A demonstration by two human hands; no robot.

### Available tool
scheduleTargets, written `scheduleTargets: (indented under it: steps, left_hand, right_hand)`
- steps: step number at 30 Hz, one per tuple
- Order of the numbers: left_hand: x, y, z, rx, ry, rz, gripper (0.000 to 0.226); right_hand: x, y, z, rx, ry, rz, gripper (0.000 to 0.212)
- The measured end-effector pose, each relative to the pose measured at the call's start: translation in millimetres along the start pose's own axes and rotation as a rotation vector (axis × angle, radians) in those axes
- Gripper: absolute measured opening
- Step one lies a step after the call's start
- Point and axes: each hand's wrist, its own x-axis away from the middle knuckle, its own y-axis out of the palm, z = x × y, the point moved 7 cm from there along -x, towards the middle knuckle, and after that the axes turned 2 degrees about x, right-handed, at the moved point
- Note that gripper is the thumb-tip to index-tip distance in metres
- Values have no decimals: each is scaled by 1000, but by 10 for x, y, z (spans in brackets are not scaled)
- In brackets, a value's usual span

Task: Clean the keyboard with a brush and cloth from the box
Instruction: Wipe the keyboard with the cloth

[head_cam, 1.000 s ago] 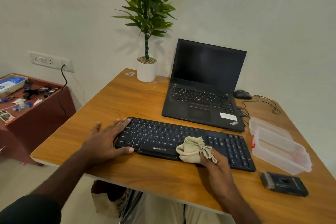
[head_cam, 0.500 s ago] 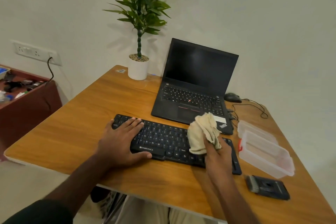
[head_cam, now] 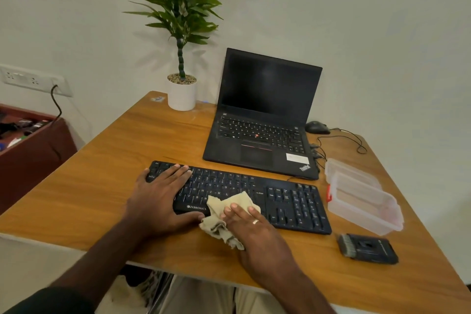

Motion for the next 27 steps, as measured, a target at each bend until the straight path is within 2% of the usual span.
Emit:
scheduleTargets:
  steps: [4, 5, 8, 12, 15, 18, 19, 21, 22, 24, 26, 27]
  left_hand:
    - [6, -6, 11, 1, -11, -20, 123]
    - [8, -12, 7, 7, -10, -12, 122]
    - [14, -11, 1, 10, -4, 21, 119]
    - [17, 1, -1, -1, -2, 31, 118]
    - [17, -4, 5, 0, 1, 49, 118]
    - [18, -7, 10, 5, 4, 52, 117]
    - [18, -4, 5, 3, 3, 45, 117]
    - [12, 0, -1, -2, -3, 33, 118]
    - [12, 3, -2, -3, -5, 31, 118]
    - [7, 8, -4, -6, -10, 23, 118]
    - [0, 17, -8, -13, -10, 13, 118]
    - [-2, 12, -7, -12, -9, 15, 118]
  right_hand:
    - [241, -128, 211, 18, 88, 0, 68]
    - [298, -242, 285, 16, 147, 64, 66]
    - [391, -283, 455, -57, 195, 30, 64]
    - [454, -132, 575, -178, 254, 75, 61]
    - [476, -179, 692, -497, 324, 270, 35]
    - [500, -225, 923, -1012, 614, 347, 21]
    - [501, -210, 1002, -1201, 698, 367, 18]
    - [492, -255, 1169, -1466, 806, 495, 26]
    - [488, -296, 1257, -1486, 831, 576, 30]
    - [470, -441, 1358, -1277, 827, 697, 32]
    - [408, -592, 1299, -972, 704, 717, 32]
    - [357, -653, 1202, -817, 626, 666, 33]
